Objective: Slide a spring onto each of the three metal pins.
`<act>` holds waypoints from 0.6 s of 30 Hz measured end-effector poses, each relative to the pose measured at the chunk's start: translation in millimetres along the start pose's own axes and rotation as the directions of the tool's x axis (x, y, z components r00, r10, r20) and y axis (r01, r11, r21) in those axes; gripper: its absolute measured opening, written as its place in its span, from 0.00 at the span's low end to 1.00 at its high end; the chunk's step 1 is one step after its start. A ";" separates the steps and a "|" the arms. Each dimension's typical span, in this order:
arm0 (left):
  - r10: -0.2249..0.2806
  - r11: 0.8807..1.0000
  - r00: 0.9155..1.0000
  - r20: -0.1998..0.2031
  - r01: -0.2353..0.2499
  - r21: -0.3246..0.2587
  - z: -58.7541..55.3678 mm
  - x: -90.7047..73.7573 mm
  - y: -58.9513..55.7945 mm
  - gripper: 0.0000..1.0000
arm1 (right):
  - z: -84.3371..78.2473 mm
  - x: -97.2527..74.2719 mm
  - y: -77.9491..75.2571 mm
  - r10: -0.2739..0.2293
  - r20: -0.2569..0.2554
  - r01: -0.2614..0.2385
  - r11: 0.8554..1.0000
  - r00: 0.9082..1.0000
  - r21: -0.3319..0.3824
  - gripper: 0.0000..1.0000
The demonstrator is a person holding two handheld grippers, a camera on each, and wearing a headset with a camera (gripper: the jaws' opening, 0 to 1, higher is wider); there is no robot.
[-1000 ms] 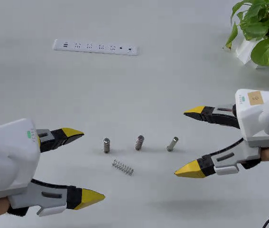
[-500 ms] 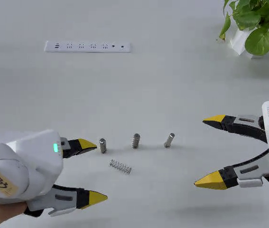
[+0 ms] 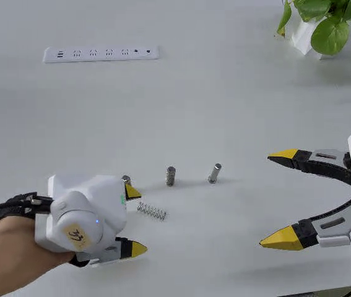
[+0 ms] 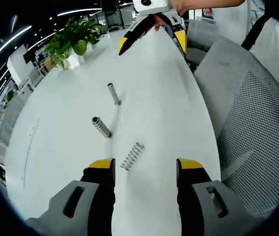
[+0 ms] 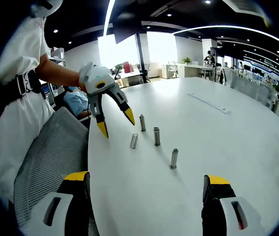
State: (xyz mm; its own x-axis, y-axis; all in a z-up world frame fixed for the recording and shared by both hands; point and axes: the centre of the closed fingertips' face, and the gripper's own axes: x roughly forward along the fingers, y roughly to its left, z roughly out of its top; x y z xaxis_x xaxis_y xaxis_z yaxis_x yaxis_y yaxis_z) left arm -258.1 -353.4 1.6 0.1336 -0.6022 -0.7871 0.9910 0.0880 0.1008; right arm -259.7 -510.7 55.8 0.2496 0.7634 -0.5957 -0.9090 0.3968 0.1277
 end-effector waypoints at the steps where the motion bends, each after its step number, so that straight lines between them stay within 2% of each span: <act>1: -0.003 1.000 1.000 -0.003 0.003 -0.001 -0.5 2.1 0.1 0.47 | -0.9 -0.6 -0.3 0.000 0.000 0.000 1.000 1.000 0.001 0.96; 2: -0.006 1.000 1.000 -0.012 0.006 -0.007 -2.3 5.2 0.5 0.47 | -2.1 -1.6 -0.8 0.001 0.002 -0.001 1.000 1.000 0.004 0.96; 4: -0.018 0.999 1.000 -0.007 0.018 -0.026 -2.0 9.0 -0.5 0.48 | -4.1 -2.8 -1.4 0.002 0.003 -0.002 1.000 1.000 0.003 0.97; 7: -0.015 1.000 0.999 -0.035 0.015 -0.016 -6.6 15.1 1.0 0.48 | -9.1 -5.6 -4.1 0.002 -0.004 -0.002 1.000 1.000 -0.001 0.98; 11: -0.027 0.999 0.998 -0.051 0.025 -0.044 -11.2 22.0 -0.2 0.48 | -14.0 -9.9 -6.8 -0.001 -0.013 0.001 1.000 1.000 -0.001 0.97; 18: -0.024 0.998 0.996 -0.081 0.018 -0.066 -19.0 26.8 2.2 0.44 | -15.2 -8.0 -5.6 -0.005 -0.001 0.005 1.000 1.000 0.009 0.95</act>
State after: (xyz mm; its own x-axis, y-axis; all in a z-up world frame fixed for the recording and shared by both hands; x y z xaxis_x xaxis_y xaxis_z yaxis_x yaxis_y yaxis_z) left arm -252.5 -354.3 -30.9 0.1089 -0.5376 -0.8361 0.9906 0.1287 0.0462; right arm -261.7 -526.8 47.9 0.2537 0.7610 -0.5971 -0.9048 0.4050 0.1316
